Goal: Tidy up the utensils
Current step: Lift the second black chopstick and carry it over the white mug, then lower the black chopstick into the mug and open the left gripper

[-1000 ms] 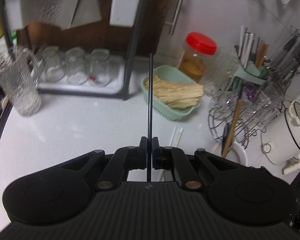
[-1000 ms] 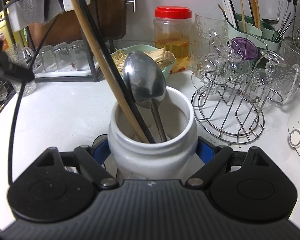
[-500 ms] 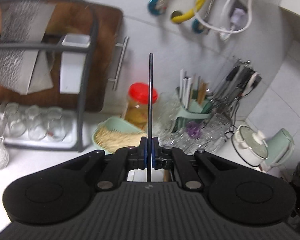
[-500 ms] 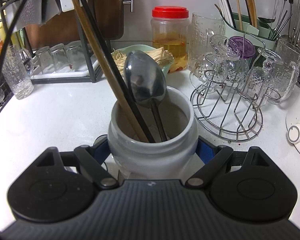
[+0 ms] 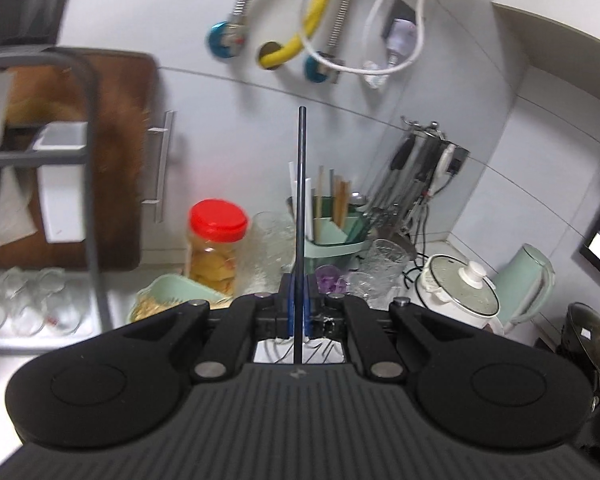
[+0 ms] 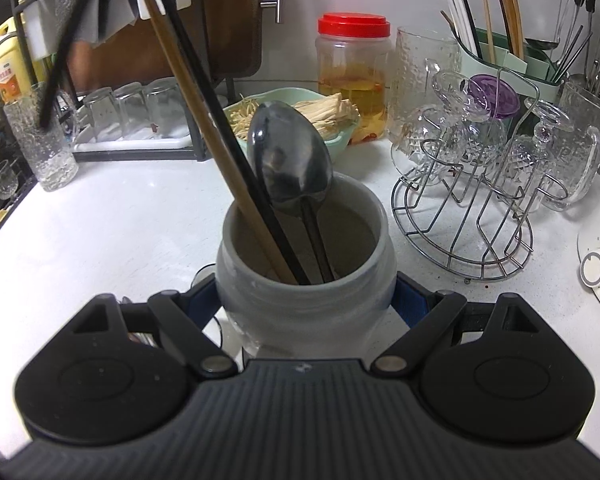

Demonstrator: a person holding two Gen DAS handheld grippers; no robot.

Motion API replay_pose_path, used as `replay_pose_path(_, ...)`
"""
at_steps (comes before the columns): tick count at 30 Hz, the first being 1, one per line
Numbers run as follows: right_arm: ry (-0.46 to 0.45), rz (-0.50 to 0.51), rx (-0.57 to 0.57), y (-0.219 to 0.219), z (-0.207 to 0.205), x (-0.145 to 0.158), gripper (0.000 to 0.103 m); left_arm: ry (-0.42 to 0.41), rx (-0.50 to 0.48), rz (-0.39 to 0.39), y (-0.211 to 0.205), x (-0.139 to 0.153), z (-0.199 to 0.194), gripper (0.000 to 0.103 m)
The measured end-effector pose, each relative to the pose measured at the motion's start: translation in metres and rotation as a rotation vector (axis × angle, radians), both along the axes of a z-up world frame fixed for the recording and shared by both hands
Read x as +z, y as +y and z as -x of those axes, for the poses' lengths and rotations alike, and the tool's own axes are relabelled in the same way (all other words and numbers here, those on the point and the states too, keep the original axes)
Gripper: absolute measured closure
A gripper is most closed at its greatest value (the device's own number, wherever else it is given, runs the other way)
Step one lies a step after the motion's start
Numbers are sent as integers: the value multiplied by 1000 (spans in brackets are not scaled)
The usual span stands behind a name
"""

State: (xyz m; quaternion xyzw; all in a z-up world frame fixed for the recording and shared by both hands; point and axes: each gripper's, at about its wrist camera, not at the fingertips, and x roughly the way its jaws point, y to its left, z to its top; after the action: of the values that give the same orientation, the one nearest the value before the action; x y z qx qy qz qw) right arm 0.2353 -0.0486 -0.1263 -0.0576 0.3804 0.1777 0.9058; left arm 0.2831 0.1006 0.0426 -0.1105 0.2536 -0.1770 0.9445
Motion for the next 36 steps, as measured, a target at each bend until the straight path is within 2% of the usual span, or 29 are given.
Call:
replay_pose_path(13, -10, -3, 19, 0, 1, 0, 12, -23, -137, -120, -63, -37, -43, 98)
replay_pose_path(21, -15, -5, 23, 0, 2, 0, 12, 30, -149, -145, -69, -64, -49, 98)
replay_pose_path(29, -20, -6, 23, -1, 2, 0, 12, 50, -162, -176, -69, -73, -44, 98)
replay_pose_path(32, -21, -7, 22, -1, 2, -1, 12, 95, -138, -186, -66, -68, -40, 98)
replay_pose_path(36, -24, -7, 19, 0, 3, -1, 12, 177, -129, -145, -60, -58, -35, 98)
